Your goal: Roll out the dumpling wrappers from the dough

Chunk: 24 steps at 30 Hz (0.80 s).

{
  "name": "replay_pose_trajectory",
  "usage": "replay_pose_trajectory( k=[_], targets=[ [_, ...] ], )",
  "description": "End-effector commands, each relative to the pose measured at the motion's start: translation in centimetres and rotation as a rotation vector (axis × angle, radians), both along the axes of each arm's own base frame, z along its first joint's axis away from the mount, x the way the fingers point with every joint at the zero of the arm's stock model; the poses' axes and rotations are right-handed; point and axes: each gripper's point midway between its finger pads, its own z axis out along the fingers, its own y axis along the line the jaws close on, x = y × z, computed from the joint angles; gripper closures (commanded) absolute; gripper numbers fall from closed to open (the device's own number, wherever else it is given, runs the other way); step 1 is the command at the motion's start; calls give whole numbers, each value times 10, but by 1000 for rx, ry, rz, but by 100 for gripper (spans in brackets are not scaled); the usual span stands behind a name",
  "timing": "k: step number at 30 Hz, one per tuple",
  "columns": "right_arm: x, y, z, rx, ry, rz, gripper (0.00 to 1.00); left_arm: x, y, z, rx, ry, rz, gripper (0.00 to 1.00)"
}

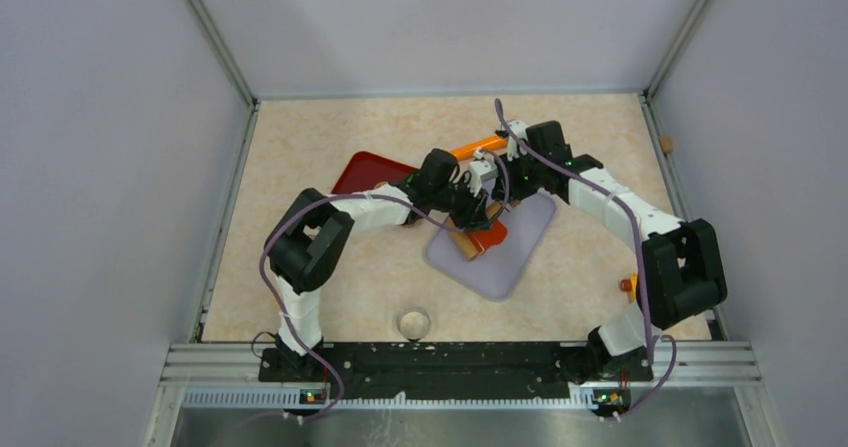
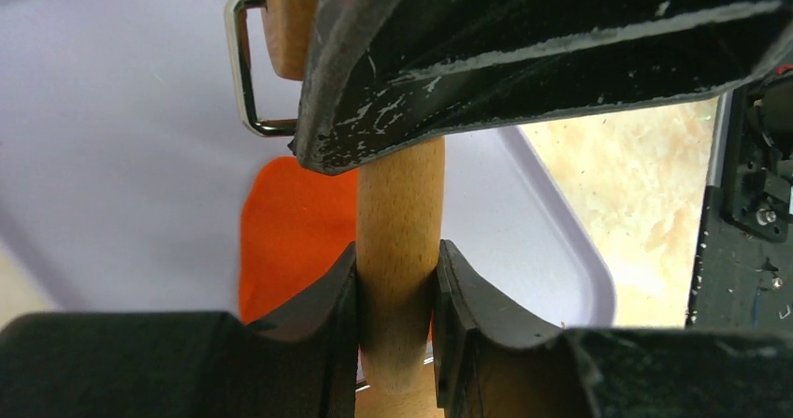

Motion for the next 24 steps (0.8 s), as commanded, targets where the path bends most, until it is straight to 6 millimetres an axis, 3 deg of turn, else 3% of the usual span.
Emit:
replay_pose_trajectory(
  k=[1,4,9,14,19,24],
  targets=[
    [-39,38,52,78,4,220,100,35,-19,93,-106,-196,68,100],
    [-32,23,57,66,-11,180,100,42,-35,101,-142,-184,66,100],
    [-17,-4,43,40,1,83,100,59,-52,81,-139,-138,79,100],
    [-11,-13,25,14,21,43,100,69,-63,56,-128,-90,68,100],
    [-10,-18,-10,-27,67,27,100,87,-51,19,-89,1,150,100],
    [-11,-21,-39,-59,116,19,100,80,-33,-2,-61,82,169,100]
  ],
)
